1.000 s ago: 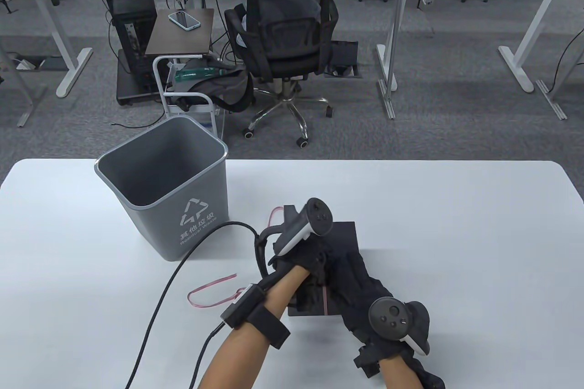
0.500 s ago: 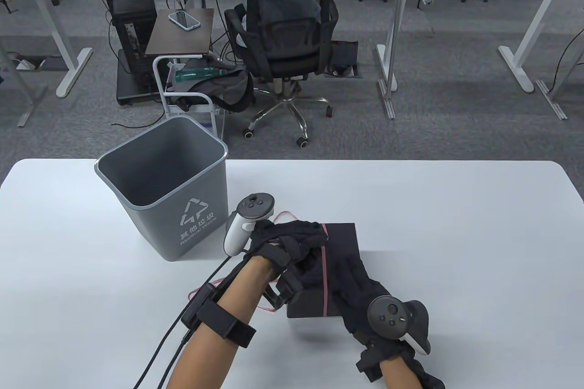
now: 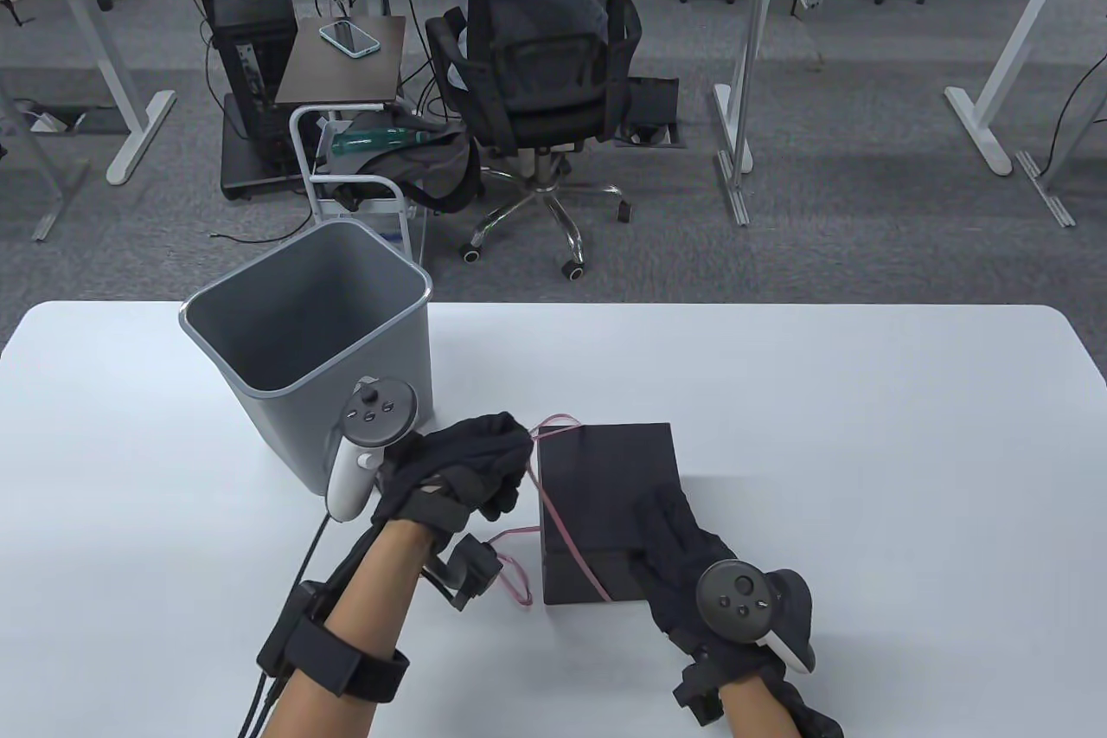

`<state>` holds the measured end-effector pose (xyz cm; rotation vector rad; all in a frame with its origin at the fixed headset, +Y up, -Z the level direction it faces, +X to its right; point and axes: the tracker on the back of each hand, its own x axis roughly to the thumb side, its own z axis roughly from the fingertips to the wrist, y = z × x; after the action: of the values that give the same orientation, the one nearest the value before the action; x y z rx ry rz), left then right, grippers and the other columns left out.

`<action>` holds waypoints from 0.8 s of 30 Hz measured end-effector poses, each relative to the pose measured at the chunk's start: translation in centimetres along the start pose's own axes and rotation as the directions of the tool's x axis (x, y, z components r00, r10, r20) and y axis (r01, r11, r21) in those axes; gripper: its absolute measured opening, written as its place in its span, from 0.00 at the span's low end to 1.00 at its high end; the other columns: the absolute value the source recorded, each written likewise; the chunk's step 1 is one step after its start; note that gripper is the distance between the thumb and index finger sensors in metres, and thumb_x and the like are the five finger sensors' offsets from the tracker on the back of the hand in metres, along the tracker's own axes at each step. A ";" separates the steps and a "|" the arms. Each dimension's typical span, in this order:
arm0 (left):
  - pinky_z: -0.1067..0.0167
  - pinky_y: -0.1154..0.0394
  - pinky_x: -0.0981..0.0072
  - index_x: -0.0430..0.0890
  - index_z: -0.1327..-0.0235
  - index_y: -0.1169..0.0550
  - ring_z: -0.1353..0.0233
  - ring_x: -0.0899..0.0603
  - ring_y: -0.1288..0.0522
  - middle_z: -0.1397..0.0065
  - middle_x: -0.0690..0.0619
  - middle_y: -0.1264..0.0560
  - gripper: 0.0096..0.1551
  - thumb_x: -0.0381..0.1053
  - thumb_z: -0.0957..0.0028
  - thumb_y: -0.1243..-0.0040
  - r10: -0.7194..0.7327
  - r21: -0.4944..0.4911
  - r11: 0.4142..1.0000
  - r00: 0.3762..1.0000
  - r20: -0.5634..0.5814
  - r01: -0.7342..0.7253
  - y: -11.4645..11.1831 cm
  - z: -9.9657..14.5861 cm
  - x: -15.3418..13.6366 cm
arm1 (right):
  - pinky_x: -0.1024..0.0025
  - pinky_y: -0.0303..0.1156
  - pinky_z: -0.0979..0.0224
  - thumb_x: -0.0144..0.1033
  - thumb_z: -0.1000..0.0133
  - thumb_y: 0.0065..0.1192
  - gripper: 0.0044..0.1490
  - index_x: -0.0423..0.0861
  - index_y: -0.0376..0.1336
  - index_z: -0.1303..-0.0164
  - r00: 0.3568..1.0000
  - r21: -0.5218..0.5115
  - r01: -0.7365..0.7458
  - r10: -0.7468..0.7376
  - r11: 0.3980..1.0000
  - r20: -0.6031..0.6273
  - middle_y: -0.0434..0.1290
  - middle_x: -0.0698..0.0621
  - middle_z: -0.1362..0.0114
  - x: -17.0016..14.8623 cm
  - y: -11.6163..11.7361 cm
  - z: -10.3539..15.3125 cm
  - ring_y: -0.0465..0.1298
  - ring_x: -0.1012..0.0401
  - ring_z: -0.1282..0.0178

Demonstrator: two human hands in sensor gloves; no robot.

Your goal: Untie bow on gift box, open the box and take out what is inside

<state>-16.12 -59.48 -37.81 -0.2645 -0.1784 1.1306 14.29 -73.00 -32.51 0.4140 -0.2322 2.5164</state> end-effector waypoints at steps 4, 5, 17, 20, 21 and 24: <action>0.59 0.17 0.58 0.38 0.40 0.21 0.59 0.46 0.16 0.50 0.43 0.18 0.25 0.54 0.40 0.38 -0.298 0.163 0.940 0.954 -0.043 0.301 1.0 2.0 -1.2 | 0.36 0.63 0.27 0.46 0.35 0.63 0.45 0.53 0.48 0.10 1.000 -0.007 -0.002 0.002 1.000 0.002 0.44 0.50 0.08 0.0 0.1 0.0 0.69 0.36 0.29; 0.59 0.17 0.57 0.38 0.40 0.21 0.59 0.46 0.16 0.50 0.42 0.18 0.25 0.54 0.40 0.37 -0.352 0.212 0.910 0.934 -0.055 0.356 1.1 2.5 -1.4 | 0.36 0.63 0.27 0.46 0.35 0.63 0.45 0.53 0.48 0.10 1.000 -0.009 -0.001 0.001 1.000 0.002 0.44 0.50 0.08 0.0 0.1 0.0 0.69 0.35 0.29; 0.52 0.18 0.50 0.40 0.35 0.23 0.51 0.39 0.16 0.42 0.39 0.20 0.24 0.51 0.38 0.37 -0.629 0.251 0.722 0.763 -0.150 0.644 0.1 3.6 -7.5 | 0.36 0.62 0.27 0.46 0.35 0.63 0.44 0.54 0.48 0.10 1.000 -0.010 0.008 -0.008 1.000 -0.001 0.44 0.51 0.08 -0.1 0.2 0.0 0.69 0.35 0.29; 0.39 0.24 0.40 0.37 0.20 0.39 0.32 0.30 0.24 0.21 0.30 0.35 0.42 0.54 0.39 0.36 -0.679 0.085 0.714 0.717 -0.158 0.695 -0.2 3.2 -9.1 | 0.36 0.62 0.27 0.46 0.35 0.63 0.44 0.54 0.48 0.10 1.000 -0.010 0.010 -0.010 1.000 -0.001 0.43 0.51 0.08 -0.1 0.2 0.0 0.69 0.35 0.29; 0.34 0.29 0.35 0.36 0.15 0.49 0.24 0.26 0.32 0.16 0.26 0.46 0.53 0.56 0.39 0.34 -0.689 -0.038 0.720 0.707 -0.161 0.693 -0.5 2.9 -9.7 | 0.36 0.62 0.27 0.46 0.35 0.63 0.45 0.54 0.47 0.10 1.000 -0.009 0.010 -0.010 1.000 0.000 0.43 0.51 0.08 -0.1 0.2 0.0 0.69 0.35 0.29; 0.26 0.47 0.23 0.37 0.22 0.74 0.19 0.18 0.65 0.18 0.24 0.74 0.73 0.64 0.37 0.34 -0.720 -0.408 0.672 0.675 -0.163 0.618 -2.1 1.8 -12.0 | 0.36 0.62 0.27 0.46 0.35 0.63 0.44 0.54 0.48 0.10 1.000 -0.007 0.010 -0.010 1.000 0.000 0.43 0.50 0.08 -0.1 0.2 0.0 0.69 0.35 0.29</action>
<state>-19.77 -70.99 -35.57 -0.6110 -0.1585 0.2820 14.22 -73.23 -32.55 0.4109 -0.2381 2.5054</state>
